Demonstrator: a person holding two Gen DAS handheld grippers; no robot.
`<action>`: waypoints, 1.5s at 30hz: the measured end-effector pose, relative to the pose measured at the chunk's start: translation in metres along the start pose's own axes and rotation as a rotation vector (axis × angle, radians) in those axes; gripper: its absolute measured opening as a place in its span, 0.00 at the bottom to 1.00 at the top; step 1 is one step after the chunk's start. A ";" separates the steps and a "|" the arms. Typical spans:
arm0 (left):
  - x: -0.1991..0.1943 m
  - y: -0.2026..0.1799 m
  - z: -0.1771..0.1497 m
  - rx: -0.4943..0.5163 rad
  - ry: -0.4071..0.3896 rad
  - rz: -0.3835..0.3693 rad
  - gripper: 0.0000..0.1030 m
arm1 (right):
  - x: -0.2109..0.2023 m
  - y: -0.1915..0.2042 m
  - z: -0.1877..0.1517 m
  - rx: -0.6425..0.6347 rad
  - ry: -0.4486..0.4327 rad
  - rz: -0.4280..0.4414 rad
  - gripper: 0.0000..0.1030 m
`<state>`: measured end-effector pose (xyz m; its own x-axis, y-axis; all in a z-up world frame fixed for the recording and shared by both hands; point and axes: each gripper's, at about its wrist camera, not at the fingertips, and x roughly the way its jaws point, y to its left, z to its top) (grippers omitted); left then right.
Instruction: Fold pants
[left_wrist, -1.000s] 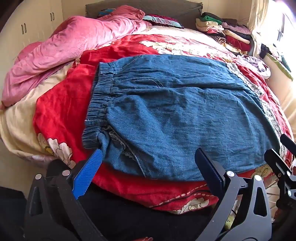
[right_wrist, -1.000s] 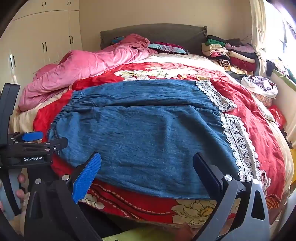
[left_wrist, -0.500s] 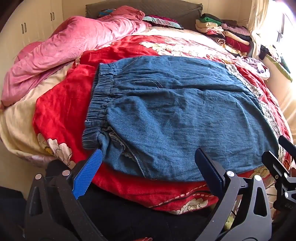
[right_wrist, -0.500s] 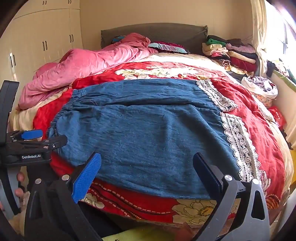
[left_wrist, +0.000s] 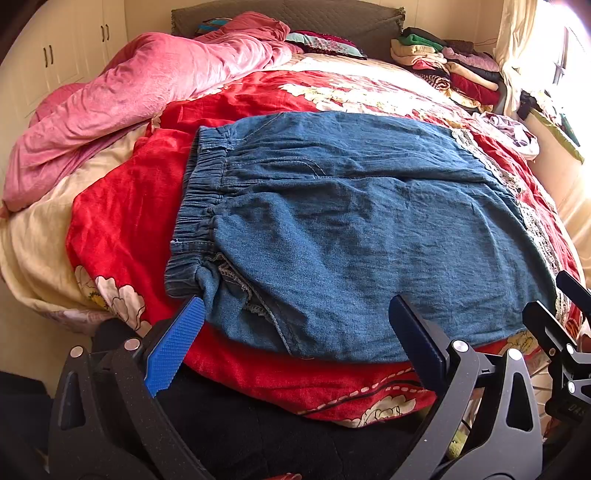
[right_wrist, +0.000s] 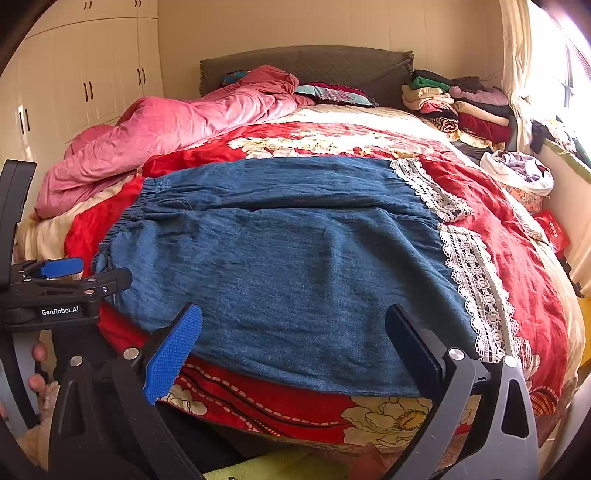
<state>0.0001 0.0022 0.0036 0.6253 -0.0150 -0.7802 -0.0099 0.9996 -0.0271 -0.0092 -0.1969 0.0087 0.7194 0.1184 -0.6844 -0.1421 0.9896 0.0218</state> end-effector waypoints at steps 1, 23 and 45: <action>0.000 0.000 0.000 0.000 0.000 0.000 0.91 | 0.000 0.000 0.000 0.000 0.000 0.000 0.96; 0.000 0.001 0.000 -0.002 -0.004 -0.003 0.91 | 0.001 -0.001 0.000 0.000 0.005 -0.004 0.96; 0.002 0.003 0.002 -0.007 -0.006 -0.004 0.91 | 0.007 -0.002 0.004 -0.002 0.014 -0.010 0.96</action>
<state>0.0027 0.0053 0.0037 0.6298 -0.0192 -0.7765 -0.0122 0.9993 -0.0346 -0.0014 -0.1975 0.0071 0.7113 0.1071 -0.6947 -0.1359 0.9906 0.0136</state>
